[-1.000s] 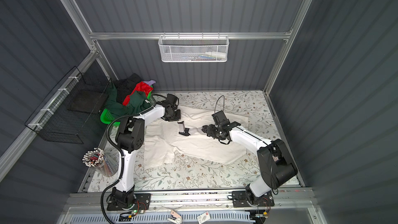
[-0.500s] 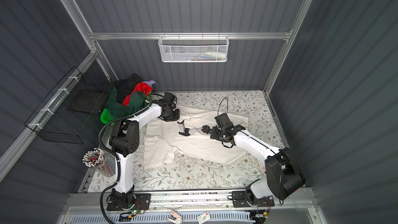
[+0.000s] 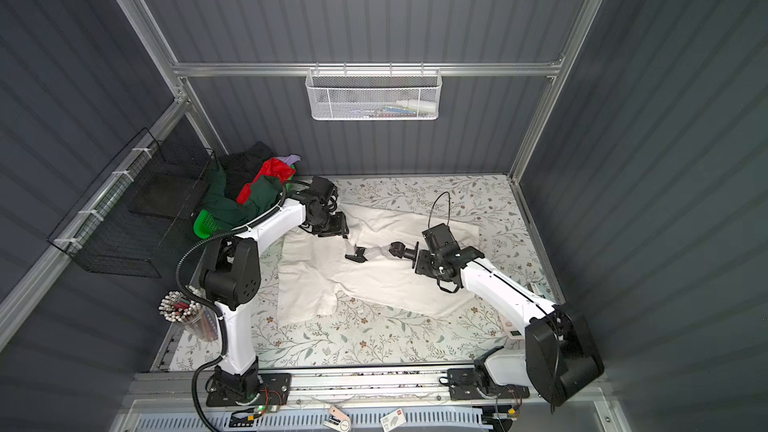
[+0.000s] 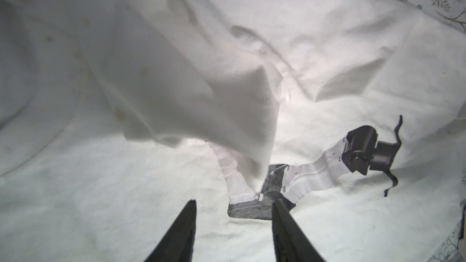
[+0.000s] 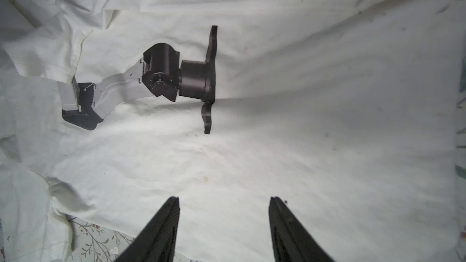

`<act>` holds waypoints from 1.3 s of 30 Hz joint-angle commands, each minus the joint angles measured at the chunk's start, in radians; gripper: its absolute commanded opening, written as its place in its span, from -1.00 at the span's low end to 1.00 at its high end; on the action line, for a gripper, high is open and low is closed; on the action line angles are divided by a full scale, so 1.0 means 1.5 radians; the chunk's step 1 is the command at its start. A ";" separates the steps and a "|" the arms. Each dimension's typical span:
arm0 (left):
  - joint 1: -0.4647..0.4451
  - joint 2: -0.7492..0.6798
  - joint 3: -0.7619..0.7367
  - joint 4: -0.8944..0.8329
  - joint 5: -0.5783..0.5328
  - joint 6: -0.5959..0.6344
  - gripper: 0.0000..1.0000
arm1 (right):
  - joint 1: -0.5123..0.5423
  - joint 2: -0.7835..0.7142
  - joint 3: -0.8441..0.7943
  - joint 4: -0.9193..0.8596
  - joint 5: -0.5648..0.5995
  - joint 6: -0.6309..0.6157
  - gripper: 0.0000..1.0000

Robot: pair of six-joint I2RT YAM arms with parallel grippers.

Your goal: Fold and stack the t-shirts

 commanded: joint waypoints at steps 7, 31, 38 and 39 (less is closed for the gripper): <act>0.017 -0.066 -0.085 0.033 -0.060 -0.004 0.15 | -0.034 -0.116 -0.089 -0.126 0.020 0.050 0.33; 0.079 0.062 -0.063 0.170 0.045 -0.052 -0.31 | -0.117 -0.343 -0.207 -0.219 -0.002 0.116 0.39; 0.079 0.059 -0.052 0.156 0.031 -0.042 -0.55 | -0.122 -0.337 -0.206 -0.217 -0.007 0.107 0.39; 0.079 0.060 -0.048 0.153 0.030 -0.039 -0.56 | -0.123 -0.337 -0.207 -0.215 -0.008 0.106 0.39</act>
